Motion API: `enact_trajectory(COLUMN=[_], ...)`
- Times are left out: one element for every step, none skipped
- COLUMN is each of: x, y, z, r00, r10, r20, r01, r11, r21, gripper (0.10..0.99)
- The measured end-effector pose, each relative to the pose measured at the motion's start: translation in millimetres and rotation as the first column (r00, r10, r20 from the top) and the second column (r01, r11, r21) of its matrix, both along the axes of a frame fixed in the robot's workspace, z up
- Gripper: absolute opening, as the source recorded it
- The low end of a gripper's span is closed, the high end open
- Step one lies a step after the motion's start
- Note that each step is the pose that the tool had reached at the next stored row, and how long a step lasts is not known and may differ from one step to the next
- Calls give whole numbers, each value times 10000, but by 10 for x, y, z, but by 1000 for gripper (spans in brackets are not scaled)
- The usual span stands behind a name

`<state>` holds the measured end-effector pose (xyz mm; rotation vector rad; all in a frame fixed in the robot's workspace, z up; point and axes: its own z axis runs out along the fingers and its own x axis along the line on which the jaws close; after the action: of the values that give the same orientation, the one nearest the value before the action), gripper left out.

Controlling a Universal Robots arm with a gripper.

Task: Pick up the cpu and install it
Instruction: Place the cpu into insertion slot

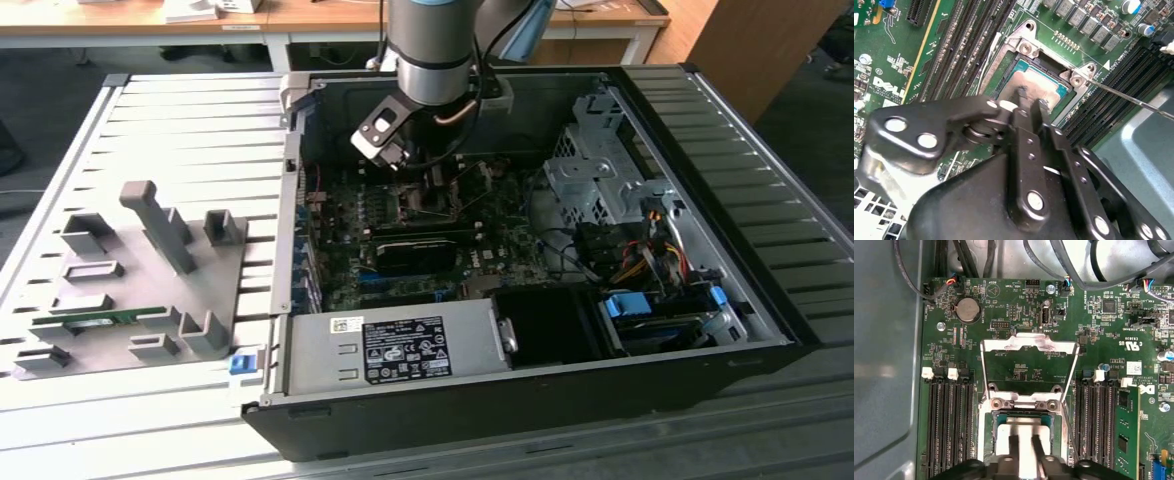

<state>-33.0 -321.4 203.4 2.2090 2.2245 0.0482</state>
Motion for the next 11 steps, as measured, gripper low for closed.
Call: enact_trajectory(x=[1, 3, 3, 3, 3, 4, 4, 4, 4, 4, 4], y=[0, 1, 0, 0, 0, 0, 0, 0, 0, 0, 0], z=[2, 4, 7, 10, 15, 19, 24, 30, 36, 44, 51], r00=[10000, 10000, 10000, 10000, 10000, 10000, 10000, 10000, 10000, 10000, 10000], r10=[-1, -1, 0, -2, -2, -1, -1, -1, -1, -1, -1], r20=[-7, -15, -21, -25, -29, -31, -32, -35, -37, -40, -41], r01=[1, 1, 0, 2, 2, 1, 1, 1, 1, 1, 1], r11=[10000, 10000, 10000, 10000, 10000, 10000, 10000, 10000, 10000, 10000, 10000], r21=[1, 1, 1, 1, 0, 1, 1, 1, 1, 1, 1], gripper=[235, 176, 122, 122, 106, 106, 106, 106, 106, 106, 106])
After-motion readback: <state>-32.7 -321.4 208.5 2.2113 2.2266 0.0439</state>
